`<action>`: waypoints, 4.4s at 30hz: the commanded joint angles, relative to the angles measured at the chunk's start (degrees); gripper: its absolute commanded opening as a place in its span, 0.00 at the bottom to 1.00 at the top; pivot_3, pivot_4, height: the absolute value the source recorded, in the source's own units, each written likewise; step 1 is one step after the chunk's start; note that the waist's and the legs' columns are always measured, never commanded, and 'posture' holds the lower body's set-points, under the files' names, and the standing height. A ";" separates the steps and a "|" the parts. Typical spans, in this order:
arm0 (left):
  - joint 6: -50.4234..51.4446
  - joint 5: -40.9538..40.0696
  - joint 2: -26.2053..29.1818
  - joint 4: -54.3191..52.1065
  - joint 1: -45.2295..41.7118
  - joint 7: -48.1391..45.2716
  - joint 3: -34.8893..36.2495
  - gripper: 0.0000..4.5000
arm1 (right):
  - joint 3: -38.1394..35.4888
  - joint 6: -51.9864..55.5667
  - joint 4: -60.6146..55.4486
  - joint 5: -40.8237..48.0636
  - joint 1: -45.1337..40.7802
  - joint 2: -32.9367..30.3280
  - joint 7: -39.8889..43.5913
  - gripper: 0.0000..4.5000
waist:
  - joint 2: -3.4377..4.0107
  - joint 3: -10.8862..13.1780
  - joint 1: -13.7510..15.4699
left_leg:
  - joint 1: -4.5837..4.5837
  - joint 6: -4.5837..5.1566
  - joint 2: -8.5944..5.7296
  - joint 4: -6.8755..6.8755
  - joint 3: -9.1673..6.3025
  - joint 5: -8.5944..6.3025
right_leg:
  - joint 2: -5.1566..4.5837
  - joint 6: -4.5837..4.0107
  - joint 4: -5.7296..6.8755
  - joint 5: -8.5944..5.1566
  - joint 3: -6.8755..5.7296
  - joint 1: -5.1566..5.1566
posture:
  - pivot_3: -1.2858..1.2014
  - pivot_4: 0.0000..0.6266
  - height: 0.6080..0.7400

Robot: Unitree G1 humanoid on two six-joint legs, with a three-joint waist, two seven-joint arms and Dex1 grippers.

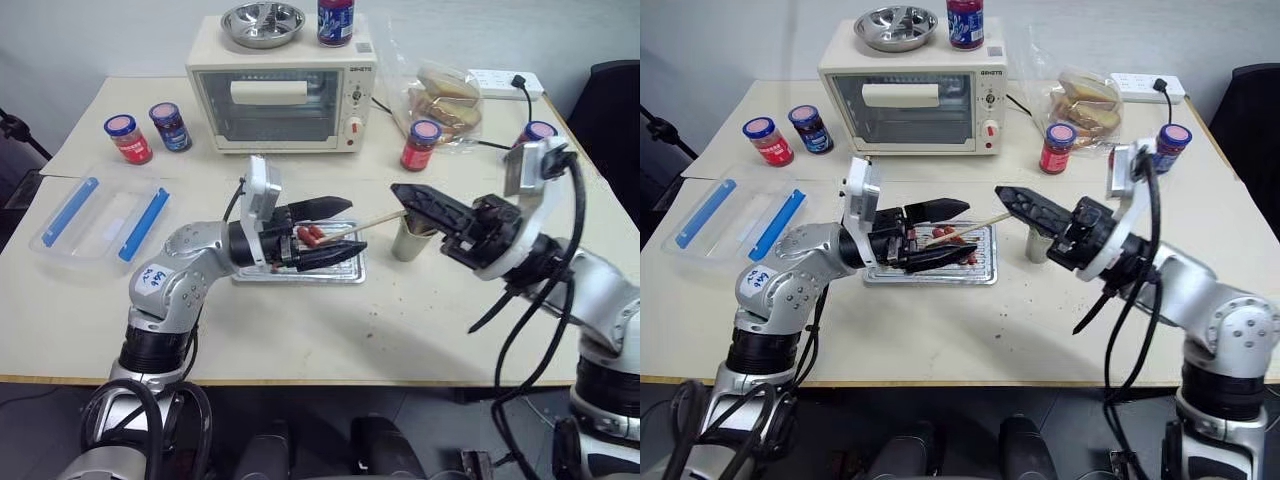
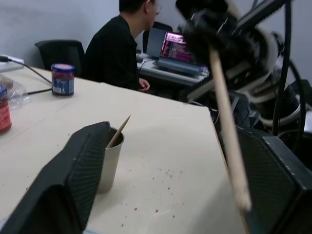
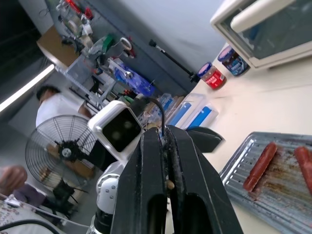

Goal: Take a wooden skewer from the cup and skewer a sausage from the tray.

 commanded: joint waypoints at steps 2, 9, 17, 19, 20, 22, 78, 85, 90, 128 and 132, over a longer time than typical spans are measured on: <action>1.03 -2.81 0.19 -4.18 0.12 0.82 1.58 0.57 | -0.50 -1.72 -3.32 1.39 1.68 2.20 0.08 0.00 | 0.00 0.00 0.05 | 0.00 0.00 0.00 0.00 -0.01 0.00 | 0.00 0.00 -0.02 0.00 -0.01 0.00 | 0.52 0.24 1.00; 1.66 -3.56 0.49 -6.46 0.96 1.20 1.36 0.30 | -1.38 -1.59 -2.80 1.39 2.67 4.05 0.60 0.00 | 0.00 0.00 0.02 | 0.00 0.00 0.01 -0.02 -0.02 0.00 | 0.01 0.00 -0.05 0.00 -0.01 0.00 | 0.52 0.24 1.00; 1.82 -3.54 0.64 -6.72 1.31 1.33 1.17 0.30 | -2.14 -1.33 -2.06 1.39 1.76 4.90 0.98 0.00 | 0.00 0.00 0.00 | 0.00 0.00 0.01 -0.02 -0.02 0.00 | 0.02 0.00 -0.06 0.00 0.00 0.00 | 0.52 0.24 1.00; 1.72 -3.41 0.71 -6.83 1.46 1.29 1.05 0.30 | -2.13 -1.25 -2.11 1.39 1.71 4.89 1.16 0.00 | 0.00 0.00 -0.01 | 0.00 0.00 0.01 -0.02 -0.02 0.00 | 0.02 0.00 -0.06 0.00 0.00 0.00 | 0.52 0.24 1.00; 1.74 -3.42 0.73 -6.84 1.49 1.30 1.04 0.30 | -2.11 -1.20 -2.10 1.39 1.69 4.88 1.23 0.00 | 0.00 0.00 -0.02 | 0.01 0.00 0.01 -0.02 -0.02 0.00 | 0.02 0.00 -0.06 0.00 0.00 0.00 | 0.52 0.24 1.00; 1.72 -3.38 0.90 -6.80 1.70 1.13 1.02 0.30 | -1.91 -0.92 -2.15 1.39 1.67 4.65 1.65 0.00 | 0.00 0.00 -0.02 | 0.00 0.00 0.01 -0.03 -0.02 0.00 | 0.02 0.00 -0.06 0.00 0.00 0.00 | 0.52 0.24 1.00; 5.08 -10.04 5.74 -6.07 2.25 4.92 5.83 0.00 | 0.62 -0.94 -2.85 1.39 0.80 -0.57 -2.37 0.57 | 0.00 0.00 -0.21 | 0.00 0.00 0.01 -0.06 -0.02 0.00 | 0.02 0.00 -0.10 0.00 0.02 0.00 | 0.52 0.24 1.00; 8.38 -11.39 21.48 -9.27 15.72 -0.13 18.28 0.00 | 10.07 2.11 -6.98 -11.55 -2.31 -11.60 -5.68 0.67 | -0.01 0.01 -1.92 | 0.01 0.00 0.10 -0.16 -0.03 0.00 | 0.07 0.00 -0.20 0.00 0.03 -0.02 | 0.52 0.24 1.00; 9.40 -11.46 31.01 -8.66 24.47 -4.44 27.42 0.00 | 18.71 4.98 -8.27 -25.19 -6.64 -12.06 -5.45 0.67 | -0.01 0.03 -1.66 | 0.03 -0.05 0.20 -0.25 -0.14 0.02 | 0.17 -0.02 -0.24 -0.01 0.09 -0.10 | 0.52 0.24 1.00; 9.72 -15.44 28.68 -13.38 25.31 4.37 29.58 0.00 | 39.94 -10.18 27.06 -99.99 -23.23 12.44 26.30 0.53 | -0.02 0.03 -1.97 | -0.03 -0.09 -0.12 -0.30 -0.23 0.04 | -0.05 -0.02 -0.13 -0.01 0.01 -0.24 | 0.52 0.24 1.00; 9.56 -15.39 28.63 -13.48 25.05 4.43 29.28 0.00 | 39.57 -10.86 27.81 -101.94 -22.61 12.82 27.72 0.53 | -0.01 0.03 -2.53 | -0.03 -0.09 -0.11 -0.31 -0.23 0.04 | -0.05 -0.02 -0.12 -0.01 0.00 -0.24 | 0.52 0.24 1.00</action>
